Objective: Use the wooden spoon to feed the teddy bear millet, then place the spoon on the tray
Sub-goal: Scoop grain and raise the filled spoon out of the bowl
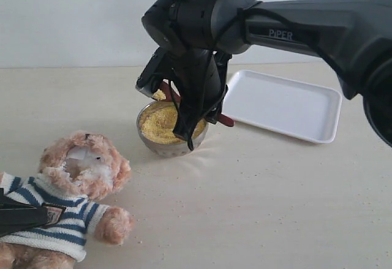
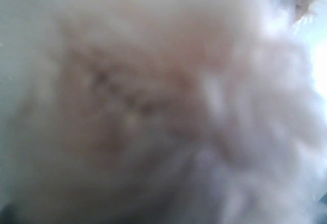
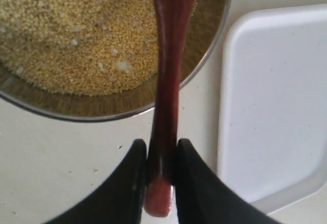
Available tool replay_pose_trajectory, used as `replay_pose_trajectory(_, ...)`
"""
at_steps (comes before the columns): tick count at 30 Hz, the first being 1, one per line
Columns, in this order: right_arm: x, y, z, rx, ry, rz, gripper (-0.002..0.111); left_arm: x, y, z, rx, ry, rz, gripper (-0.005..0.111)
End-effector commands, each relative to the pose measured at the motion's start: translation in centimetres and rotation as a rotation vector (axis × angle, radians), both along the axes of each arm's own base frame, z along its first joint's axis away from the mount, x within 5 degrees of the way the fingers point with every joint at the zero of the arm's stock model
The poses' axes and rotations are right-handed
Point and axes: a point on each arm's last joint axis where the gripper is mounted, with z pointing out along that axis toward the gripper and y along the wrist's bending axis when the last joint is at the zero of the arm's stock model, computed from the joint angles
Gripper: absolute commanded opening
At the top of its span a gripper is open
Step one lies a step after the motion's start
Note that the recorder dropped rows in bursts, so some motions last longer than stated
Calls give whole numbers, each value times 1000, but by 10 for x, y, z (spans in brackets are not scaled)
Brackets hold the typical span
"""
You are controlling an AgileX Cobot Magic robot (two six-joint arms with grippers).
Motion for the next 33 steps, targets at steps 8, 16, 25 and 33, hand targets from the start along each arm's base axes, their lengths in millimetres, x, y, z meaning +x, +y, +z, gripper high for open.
replay_pose_trajectory(8, 18, -24, 9, 29, -13, -94, 1, -1, -1, 2, -20, -13, 2, 6)
replay_pose_trajectory(16, 10, -23, -5, 55, 73, -113, 1, -1, -1, 2, -20, -13, 2, 6)
replay_pose_trajectory(25, 0, -34, -5, 12, 83, -107, 1, -1, -1, 2, -20, -13, 2, 6)
replay_pose_trajectory(33, -7, -33, 17, 83, 88, -92, 1, -1, -1, 2, -20, -13, 2, 6)
